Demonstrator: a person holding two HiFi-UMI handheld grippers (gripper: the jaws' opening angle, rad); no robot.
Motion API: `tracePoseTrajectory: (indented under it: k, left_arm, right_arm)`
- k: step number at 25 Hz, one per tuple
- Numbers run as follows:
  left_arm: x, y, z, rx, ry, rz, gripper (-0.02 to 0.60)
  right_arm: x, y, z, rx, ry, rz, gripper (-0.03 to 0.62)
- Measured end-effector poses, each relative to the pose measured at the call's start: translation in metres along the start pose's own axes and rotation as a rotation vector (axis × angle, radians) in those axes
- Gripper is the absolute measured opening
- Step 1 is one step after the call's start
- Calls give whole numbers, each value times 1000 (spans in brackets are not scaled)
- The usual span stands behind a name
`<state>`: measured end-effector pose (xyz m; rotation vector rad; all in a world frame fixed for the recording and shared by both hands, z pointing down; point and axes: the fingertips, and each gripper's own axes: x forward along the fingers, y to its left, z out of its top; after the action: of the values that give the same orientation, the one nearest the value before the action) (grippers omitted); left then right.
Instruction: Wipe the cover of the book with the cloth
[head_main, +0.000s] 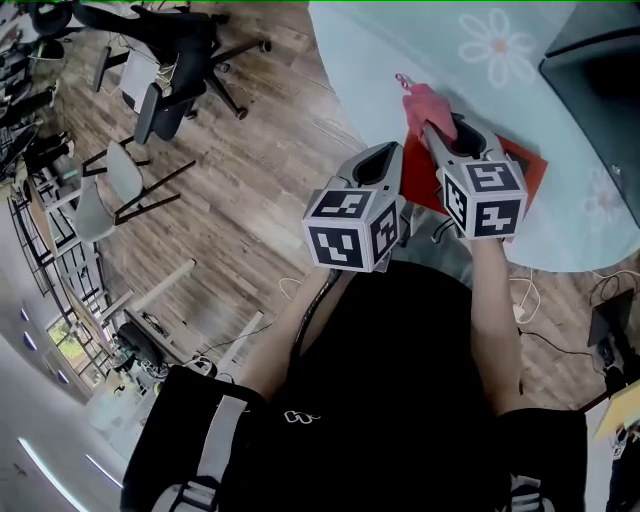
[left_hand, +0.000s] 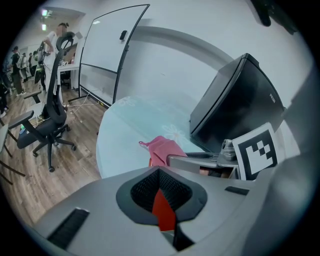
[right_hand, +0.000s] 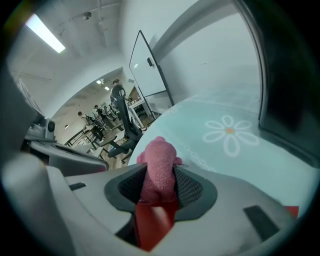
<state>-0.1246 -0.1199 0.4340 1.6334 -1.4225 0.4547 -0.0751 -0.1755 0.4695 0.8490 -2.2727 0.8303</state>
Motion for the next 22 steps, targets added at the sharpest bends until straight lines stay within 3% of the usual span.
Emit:
tracePoseTrajectory:
  k: [5, 10, 22]
  left_arm:
    - [2, -6, -5, 0, 20, -24, 11]
    - [0, -8, 3, 97, 11, 6, 11]
    - [1, -29, -6, 162, 24, -33, 11]
  right_arm:
    - [0, 0, 0, 1, -16, -2, 160]
    - [-2, -2, 1, 8, -29, -3, 161]
    - [-18, -13, -7, 52, -66, -21, 161]
